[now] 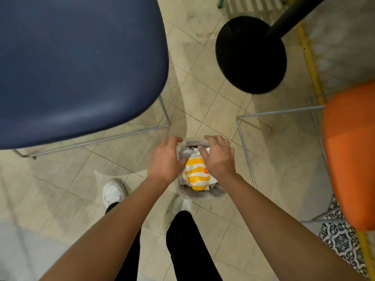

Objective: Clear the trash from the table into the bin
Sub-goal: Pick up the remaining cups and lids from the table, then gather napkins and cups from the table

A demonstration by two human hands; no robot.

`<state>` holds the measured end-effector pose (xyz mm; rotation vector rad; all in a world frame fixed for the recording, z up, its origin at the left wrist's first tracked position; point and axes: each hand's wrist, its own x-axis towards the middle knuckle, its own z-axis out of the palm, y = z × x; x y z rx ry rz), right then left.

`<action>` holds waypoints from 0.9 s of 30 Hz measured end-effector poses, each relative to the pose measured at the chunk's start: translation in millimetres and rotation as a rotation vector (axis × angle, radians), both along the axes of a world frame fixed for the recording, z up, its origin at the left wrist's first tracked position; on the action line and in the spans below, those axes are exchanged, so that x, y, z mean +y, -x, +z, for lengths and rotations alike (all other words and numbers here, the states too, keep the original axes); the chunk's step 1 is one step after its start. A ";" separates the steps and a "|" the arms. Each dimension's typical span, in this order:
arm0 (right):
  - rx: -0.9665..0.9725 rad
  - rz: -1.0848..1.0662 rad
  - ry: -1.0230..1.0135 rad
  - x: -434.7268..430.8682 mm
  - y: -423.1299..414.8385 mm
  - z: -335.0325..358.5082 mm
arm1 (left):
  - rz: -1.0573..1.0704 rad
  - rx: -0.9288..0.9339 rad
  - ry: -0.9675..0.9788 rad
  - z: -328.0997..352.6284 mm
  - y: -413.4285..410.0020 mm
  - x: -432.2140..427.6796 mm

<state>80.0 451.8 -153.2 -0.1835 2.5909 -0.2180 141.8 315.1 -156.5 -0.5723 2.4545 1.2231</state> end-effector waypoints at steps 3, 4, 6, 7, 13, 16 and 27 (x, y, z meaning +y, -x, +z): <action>0.047 0.009 0.044 -26.6 8.9 34.8 | 0.043 0.096 0.000 35.3 6.6 -27.6; 0.068 0.009 0.061 -36.0 11.4 46.1 | 0.056 0.130 -0.001 47.5 9.2 -36.3; 0.101 0.007 0.096 -55.1 16.9 66.6 | 0.064 0.208 0.007 68.9 16.2 -53.7; 0.115 0.009 0.108 -65.6 19.7 76.2 | 0.068 0.244 0.014 79.1 20.0 -63.2; 0.162 0.027 0.159 -136.4 39.4 122.1 | 0.111 0.333 0.082 121.1 39.0 -130.3; 0.182 0.039 0.175 -171.3 49.5 138.0 | 0.124 0.329 0.112 131.8 46.6 -166.7; 0.210 0.066 0.224 -260.3 92.5 160.9 | 0.255 0.259 0.277 157.6 78.3 -258.6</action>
